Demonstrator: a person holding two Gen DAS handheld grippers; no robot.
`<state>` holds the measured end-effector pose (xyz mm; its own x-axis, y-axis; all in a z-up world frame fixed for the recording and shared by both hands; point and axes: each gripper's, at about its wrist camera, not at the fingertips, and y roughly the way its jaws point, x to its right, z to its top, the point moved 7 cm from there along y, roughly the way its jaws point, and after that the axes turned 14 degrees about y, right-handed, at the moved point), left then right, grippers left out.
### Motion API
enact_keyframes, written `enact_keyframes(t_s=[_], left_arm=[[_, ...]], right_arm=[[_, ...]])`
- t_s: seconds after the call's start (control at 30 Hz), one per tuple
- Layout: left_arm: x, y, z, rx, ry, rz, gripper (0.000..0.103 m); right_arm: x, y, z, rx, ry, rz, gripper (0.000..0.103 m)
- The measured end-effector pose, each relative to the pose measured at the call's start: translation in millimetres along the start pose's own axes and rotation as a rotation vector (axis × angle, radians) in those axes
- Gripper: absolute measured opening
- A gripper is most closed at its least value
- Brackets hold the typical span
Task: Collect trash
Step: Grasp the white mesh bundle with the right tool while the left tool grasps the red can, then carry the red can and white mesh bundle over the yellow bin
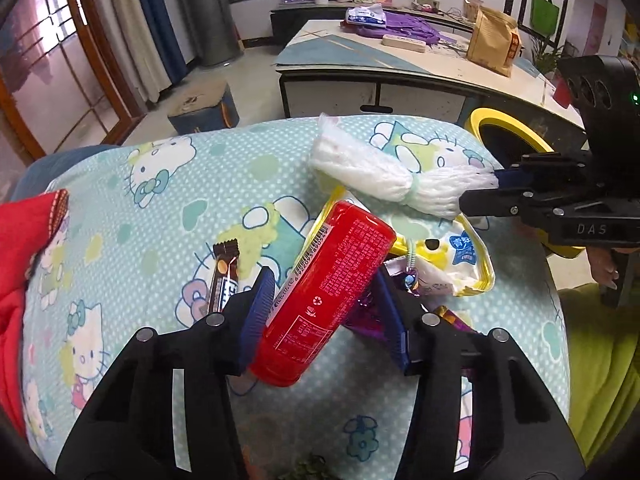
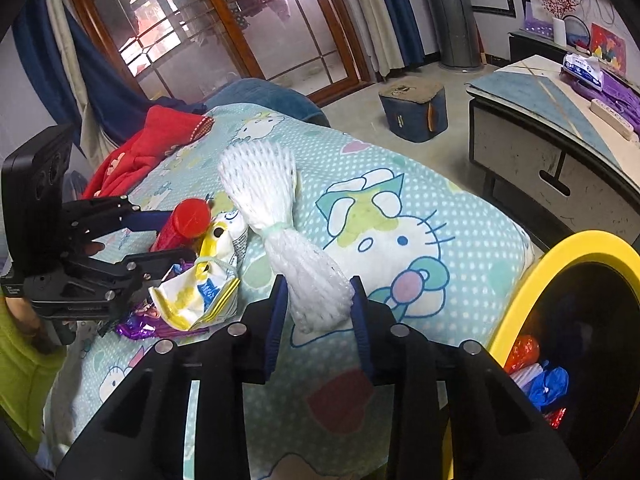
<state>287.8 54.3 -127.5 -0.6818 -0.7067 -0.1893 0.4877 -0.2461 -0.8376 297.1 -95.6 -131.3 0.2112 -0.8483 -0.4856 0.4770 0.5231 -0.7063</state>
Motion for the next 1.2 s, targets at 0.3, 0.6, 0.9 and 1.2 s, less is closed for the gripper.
enact_keyframes(t_s=[0.3, 0.6, 0.9, 1.2], left_arm=[[0.5, -5.4, -6.5, 0.016, -0.105, 0.010, 0.030], [-2.8, -30.7, -2.6, 0.074, -0.221, 0.065, 0.027], [25.3, -79.5, 34.6, 0.225, -0.244, 0.077, 0.027], [60.2, -87.4, 64.6, 0.294, -0.257, 0.057, 0.027]], right_arm=[[-4.9, -17.2, -4.3, 0.035, -0.025, 0.019, 0.020], [-6.7, -45.0, -3.6, 0.095, -0.055, 0.019, 0.020], [3.5, -72.4, 2.2, 0.144, -0.041, 0.016, 0.020], [13.9, -102.4, 6.8, 0.196, -0.035, -0.003, 0.020]])
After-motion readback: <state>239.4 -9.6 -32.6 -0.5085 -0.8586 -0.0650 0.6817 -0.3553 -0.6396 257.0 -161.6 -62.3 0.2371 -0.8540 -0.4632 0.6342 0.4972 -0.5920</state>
